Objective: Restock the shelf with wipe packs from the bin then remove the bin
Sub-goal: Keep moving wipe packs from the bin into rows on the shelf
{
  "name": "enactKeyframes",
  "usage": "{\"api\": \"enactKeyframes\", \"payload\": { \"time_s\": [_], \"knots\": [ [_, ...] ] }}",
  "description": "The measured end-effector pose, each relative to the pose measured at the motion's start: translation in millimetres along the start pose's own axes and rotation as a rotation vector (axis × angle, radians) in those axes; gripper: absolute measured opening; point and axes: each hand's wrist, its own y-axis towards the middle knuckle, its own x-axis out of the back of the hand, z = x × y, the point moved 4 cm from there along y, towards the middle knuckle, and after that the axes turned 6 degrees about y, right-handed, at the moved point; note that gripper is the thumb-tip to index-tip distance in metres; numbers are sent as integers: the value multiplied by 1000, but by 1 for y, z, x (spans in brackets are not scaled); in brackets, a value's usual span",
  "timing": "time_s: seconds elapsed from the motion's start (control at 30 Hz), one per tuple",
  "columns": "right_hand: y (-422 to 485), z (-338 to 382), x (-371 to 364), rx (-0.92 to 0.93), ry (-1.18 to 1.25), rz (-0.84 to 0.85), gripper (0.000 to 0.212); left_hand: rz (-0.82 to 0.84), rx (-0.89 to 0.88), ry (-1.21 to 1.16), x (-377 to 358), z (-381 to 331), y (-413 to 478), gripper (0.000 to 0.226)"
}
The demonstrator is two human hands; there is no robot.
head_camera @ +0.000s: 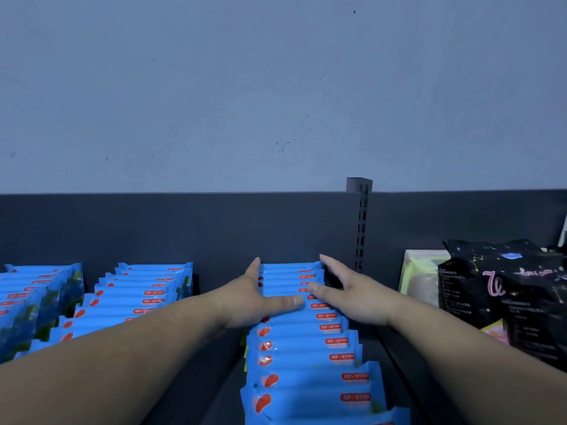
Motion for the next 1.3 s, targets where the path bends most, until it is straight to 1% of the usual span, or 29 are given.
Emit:
{"api": "enactKeyframes", "payload": {
  "time_s": [0.13, 0.3, 0.33, 0.43, 0.47, 0.6, 0.67, 0.8, 0.83, 0.87, 0.93, 0.97, 1.03, 1.07, 1.1, 1.13, 1.17, 1.2, 1.3],
  "knots": [
    [9, -4, -4, -10, -2, 12, 74, 23, 8, -38, -5, 1, 6, 127],
    [12, -8, -8, -13, 56, 9, 74, 40, 9, -53, -8, 3, 11, 129],
    [13, -9, -7, -11, 51, 3, 76, 30, 6, -54, -8, 1, 11, 131],
    [15, -9, -5, 9, 3, -44, 86, -33, -12, -19, -6, 0, 13, 151],
    [16, -8, -6, 14, -7, -53, 87, -36, -12, -8, -5, 0, 14, 152],
    [18, -9, -9, 14, -12, -29, 83, 11, -16, 20, -6, -7, 11, 136],
    [17, -8, -9, 9, -31, -28, 82, 18, -20, 55, -6, -9, 9, 134],
    [7, -2, -5, 5, -54, -27, 83, -24, -30, 103, -4, -9, -1, 134],
    [1, 1, -2, 11, -66, -39, 82, -52, -36, 112, -2, -8, -5, 131],
    [-7, 5, 3, 16, -84, -54, 80, -90, -39, 128, 1, -10, -11, 123],
    [-28, 7, 12, 11, -115, -62, 77, -202, -36, 121, 7, -8, -25, 100],
    [-39, 4, 13, 7, -109, -42, 80, -222, -24, 74, 7, -3, -31, 95],
    [-59, -1, 9, -5, -53, 16, 96, -166, 33, -117, -1, 13, -39, 100],
    [-69, -4, 3, -20, 9, 43, 91, -134, 52, -195, -8, 19, -46, 99],
    [-77, -6, -6, -42, 85, 75, 73, -105, 52, -254, -17, 21, -53, 90],
    [-83, -7, -15, -60, 159, 114, 56, -93, 38, -281, -26, 21, -58, 74],
    [-85, -6, -24, -56, 217, 135, 48, -88, 34, -296, -34, 23, -58, 60],
    [-87, -3, -30, -40, 242, 137, 45, -87, 36, -299, -41, 20, -61, 52],
    [-86, 3, -41, -6, 283, 146, 49, -50, 13, -329, -47, 10, -69, 50]
  ]
}}
